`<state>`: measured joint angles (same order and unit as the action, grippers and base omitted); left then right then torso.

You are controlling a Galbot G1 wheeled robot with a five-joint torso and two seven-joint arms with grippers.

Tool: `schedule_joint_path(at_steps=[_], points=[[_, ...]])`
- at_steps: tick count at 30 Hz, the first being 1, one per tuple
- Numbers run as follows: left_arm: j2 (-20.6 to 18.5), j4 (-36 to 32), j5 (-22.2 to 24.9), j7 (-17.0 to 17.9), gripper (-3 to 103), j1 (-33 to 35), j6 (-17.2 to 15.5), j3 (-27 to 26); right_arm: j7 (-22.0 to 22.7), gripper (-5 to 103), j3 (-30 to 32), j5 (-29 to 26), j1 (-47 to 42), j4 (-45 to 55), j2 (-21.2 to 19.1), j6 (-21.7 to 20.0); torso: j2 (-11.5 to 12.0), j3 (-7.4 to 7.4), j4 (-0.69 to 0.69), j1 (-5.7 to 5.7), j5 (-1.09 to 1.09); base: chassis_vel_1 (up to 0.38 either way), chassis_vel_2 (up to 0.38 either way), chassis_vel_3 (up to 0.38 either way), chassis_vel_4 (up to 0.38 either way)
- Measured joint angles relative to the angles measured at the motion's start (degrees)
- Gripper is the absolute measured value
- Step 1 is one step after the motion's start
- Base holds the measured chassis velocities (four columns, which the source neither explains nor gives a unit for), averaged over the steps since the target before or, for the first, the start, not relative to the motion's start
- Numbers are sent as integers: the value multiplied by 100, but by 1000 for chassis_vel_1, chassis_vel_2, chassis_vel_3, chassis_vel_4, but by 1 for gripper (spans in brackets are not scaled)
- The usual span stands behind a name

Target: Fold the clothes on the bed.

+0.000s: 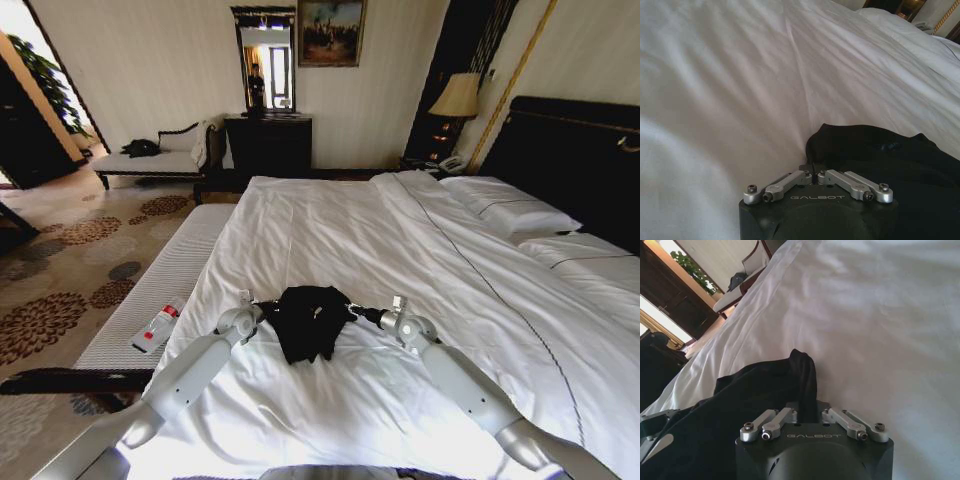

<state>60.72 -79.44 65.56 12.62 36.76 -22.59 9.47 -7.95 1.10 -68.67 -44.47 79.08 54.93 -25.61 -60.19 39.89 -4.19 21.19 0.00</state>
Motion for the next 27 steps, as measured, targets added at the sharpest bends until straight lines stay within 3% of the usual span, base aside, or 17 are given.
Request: schedule_joint_path(at_steps=[4,15,27], points=[[3,-30,-3,25,0,-6,0,25,31,2,23,-15,-24,95,-20,19,0,0,0,0,0,0,0,0,0],[-92,-254,13,72,0,2,-1,-27,127,1,157,-33,-178,329,-95,44,1,0,-1,0,0,0,0,0,0],[-674,-1133,280,243,0,-21,2,-495,619,1,806,-134,-473,1787,-506,72,0,0,0,0,0,0,0,0,0]])
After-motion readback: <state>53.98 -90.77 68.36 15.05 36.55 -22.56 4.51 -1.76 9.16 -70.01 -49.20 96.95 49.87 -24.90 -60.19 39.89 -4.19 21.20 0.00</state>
